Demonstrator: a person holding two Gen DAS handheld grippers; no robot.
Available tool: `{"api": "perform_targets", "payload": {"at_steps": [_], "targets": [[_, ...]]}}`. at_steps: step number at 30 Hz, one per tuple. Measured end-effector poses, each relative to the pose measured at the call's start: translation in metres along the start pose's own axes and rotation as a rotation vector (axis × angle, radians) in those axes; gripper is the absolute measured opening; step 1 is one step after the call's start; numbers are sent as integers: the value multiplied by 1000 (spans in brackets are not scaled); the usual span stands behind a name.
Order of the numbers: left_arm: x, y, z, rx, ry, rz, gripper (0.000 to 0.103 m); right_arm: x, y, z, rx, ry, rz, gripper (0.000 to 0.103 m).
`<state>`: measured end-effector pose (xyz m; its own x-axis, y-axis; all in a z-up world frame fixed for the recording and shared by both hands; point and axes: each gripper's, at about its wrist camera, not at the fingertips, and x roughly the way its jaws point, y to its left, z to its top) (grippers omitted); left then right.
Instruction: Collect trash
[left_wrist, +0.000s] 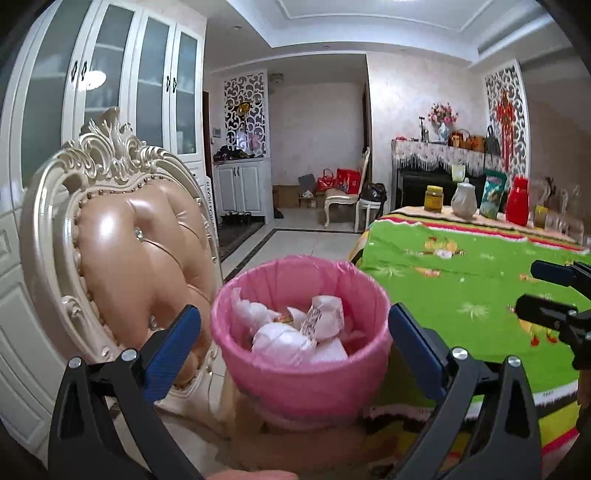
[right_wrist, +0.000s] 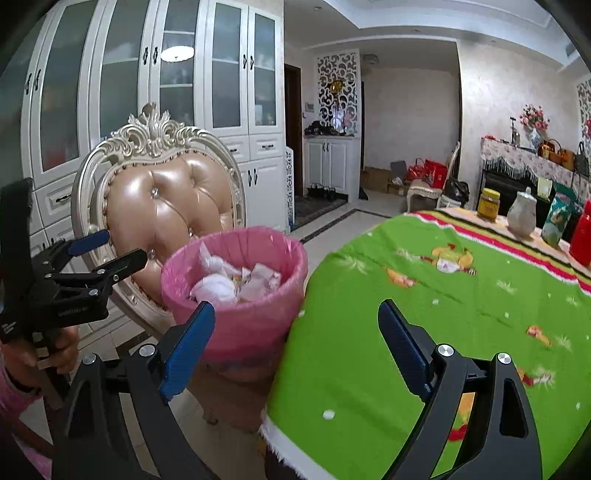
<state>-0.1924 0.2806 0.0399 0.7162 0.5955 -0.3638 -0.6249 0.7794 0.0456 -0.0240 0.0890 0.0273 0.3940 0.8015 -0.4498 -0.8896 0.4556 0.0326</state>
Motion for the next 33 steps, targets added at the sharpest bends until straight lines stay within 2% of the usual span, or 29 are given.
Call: {"api": "perform_targets", "payload": {"at_steps": [8,13,33], "targets": [[-7,-14,-23,-1,20,-7,98,8,-6,-14,4,37,-33,85],[-4,-13,-35,-12,50,-16,98,15,0,-16,-12,49,-16,85],[-6,-5,-39,-16,58,-16,98,26,16,-20,-47,66,-14,85]]}}
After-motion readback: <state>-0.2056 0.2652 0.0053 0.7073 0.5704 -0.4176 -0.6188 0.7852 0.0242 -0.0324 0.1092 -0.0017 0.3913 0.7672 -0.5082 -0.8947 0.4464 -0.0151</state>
